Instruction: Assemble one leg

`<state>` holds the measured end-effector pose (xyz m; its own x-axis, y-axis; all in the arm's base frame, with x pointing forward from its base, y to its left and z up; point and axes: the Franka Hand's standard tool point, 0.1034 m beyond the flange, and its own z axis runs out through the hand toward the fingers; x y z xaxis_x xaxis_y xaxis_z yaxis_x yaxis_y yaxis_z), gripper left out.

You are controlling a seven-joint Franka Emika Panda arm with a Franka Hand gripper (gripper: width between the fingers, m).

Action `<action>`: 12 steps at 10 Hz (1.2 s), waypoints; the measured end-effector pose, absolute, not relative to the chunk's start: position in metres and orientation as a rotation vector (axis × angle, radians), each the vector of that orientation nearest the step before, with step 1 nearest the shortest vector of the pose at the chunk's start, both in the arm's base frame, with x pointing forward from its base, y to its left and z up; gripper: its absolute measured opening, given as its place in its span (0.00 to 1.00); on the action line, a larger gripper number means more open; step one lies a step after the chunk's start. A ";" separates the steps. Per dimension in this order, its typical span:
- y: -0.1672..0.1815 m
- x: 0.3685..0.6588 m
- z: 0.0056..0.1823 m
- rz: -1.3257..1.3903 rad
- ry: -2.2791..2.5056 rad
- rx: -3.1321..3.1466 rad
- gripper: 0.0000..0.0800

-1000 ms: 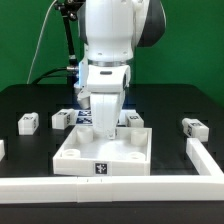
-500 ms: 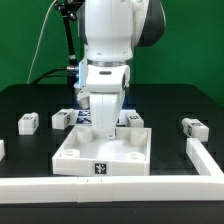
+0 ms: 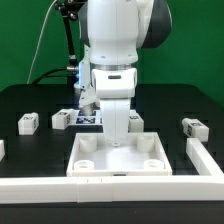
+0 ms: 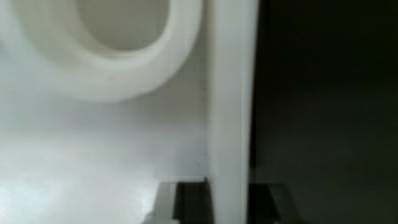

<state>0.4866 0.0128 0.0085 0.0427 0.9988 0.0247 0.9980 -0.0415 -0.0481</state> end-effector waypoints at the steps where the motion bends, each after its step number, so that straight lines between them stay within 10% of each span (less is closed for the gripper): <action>1: 0.013 0.486 0.008 0.026 -2.137 -2.230 0.08; 12: 0.068 0.502 0.007 -0.029 -2.176 -2.168 0.08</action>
Offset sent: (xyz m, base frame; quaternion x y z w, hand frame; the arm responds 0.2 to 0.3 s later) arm 0.0000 0.0000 0.0000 0.0000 0.0000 0.0000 1.0000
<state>0.5019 0.0677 0.0074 -0.0026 0.9980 0.0627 0.9993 0.0048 -0.0359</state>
